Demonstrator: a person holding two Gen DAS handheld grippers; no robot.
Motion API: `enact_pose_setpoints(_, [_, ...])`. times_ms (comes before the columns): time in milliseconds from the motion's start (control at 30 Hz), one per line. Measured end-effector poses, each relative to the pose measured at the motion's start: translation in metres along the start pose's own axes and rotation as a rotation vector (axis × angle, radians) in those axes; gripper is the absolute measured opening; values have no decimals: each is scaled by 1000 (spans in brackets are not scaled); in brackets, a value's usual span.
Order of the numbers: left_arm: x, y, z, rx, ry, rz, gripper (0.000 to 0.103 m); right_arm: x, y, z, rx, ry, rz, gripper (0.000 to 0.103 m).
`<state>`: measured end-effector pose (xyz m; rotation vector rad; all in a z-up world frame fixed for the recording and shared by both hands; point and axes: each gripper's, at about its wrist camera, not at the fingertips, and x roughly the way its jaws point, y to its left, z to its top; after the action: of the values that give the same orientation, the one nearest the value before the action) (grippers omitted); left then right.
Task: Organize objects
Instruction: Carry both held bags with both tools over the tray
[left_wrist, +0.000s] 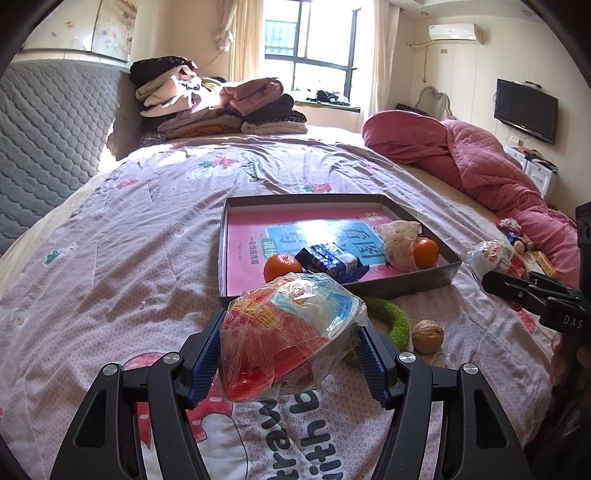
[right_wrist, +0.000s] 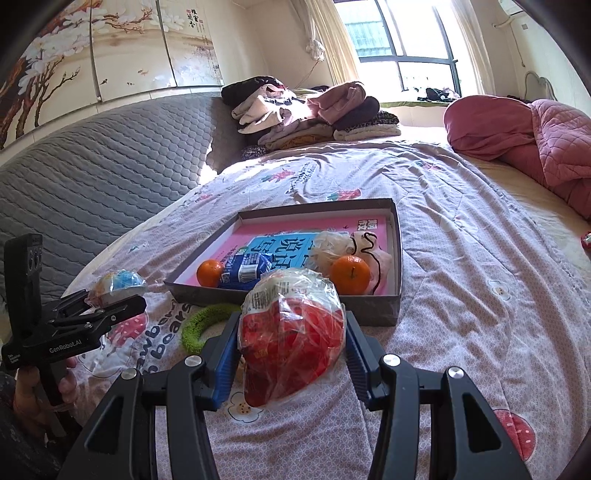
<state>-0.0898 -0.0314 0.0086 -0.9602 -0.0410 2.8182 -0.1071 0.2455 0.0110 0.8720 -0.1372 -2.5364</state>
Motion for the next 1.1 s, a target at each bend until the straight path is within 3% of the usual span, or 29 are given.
enact_pose_setpoints(1100, [14, -5, 56, 34, -75, -2, 68, 11, 10, 45, -94, -65, -17, 52])
